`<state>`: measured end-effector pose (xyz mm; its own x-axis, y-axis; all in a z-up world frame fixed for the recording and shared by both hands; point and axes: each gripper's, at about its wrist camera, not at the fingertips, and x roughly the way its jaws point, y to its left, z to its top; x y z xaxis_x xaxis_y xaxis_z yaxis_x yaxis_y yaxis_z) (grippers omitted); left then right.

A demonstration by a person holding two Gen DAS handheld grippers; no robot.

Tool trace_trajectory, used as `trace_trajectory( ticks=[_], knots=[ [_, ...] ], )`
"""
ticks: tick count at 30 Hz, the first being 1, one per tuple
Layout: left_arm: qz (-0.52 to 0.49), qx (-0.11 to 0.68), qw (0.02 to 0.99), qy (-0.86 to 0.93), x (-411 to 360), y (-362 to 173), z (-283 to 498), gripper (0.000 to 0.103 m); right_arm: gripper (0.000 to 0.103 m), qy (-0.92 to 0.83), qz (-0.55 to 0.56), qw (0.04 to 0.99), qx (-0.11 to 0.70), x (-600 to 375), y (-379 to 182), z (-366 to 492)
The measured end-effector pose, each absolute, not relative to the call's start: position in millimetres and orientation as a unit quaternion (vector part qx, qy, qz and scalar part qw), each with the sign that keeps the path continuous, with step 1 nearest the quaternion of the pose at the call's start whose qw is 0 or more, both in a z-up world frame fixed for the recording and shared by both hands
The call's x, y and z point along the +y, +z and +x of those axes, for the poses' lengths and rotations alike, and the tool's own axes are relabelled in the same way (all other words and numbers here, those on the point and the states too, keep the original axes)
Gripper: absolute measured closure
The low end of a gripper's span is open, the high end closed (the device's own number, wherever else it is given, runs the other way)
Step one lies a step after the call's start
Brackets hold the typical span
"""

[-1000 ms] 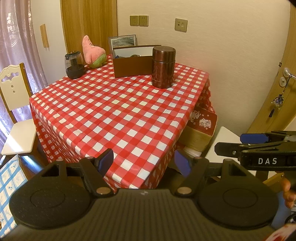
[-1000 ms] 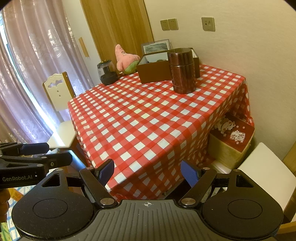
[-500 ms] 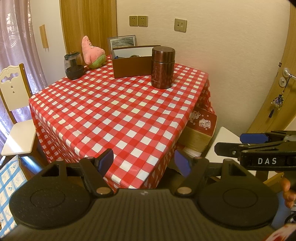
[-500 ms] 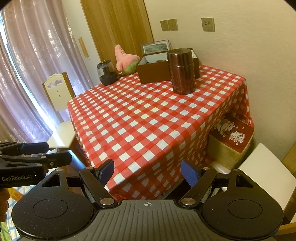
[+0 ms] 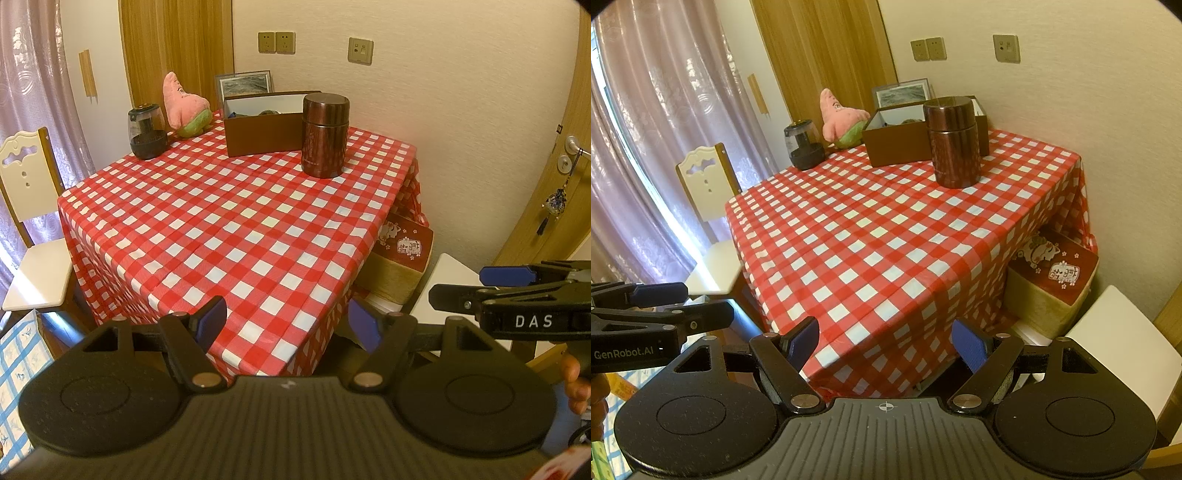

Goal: Organize soft objects

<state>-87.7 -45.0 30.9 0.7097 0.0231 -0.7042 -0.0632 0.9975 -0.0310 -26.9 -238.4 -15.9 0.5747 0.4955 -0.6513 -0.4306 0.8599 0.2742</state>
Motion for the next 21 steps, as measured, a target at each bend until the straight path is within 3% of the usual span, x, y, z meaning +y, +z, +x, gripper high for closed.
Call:
trace_trajectory(
  ticks=[21],
  knots=[
    [-0.026, 0.378, 0.925, 0.023, -48.7, 31.9, -82.6, 0.032, 0.024, 0.261, 0.043, 0.887, 0.379, -240.4, -16.2, -24.7]
  ],
)
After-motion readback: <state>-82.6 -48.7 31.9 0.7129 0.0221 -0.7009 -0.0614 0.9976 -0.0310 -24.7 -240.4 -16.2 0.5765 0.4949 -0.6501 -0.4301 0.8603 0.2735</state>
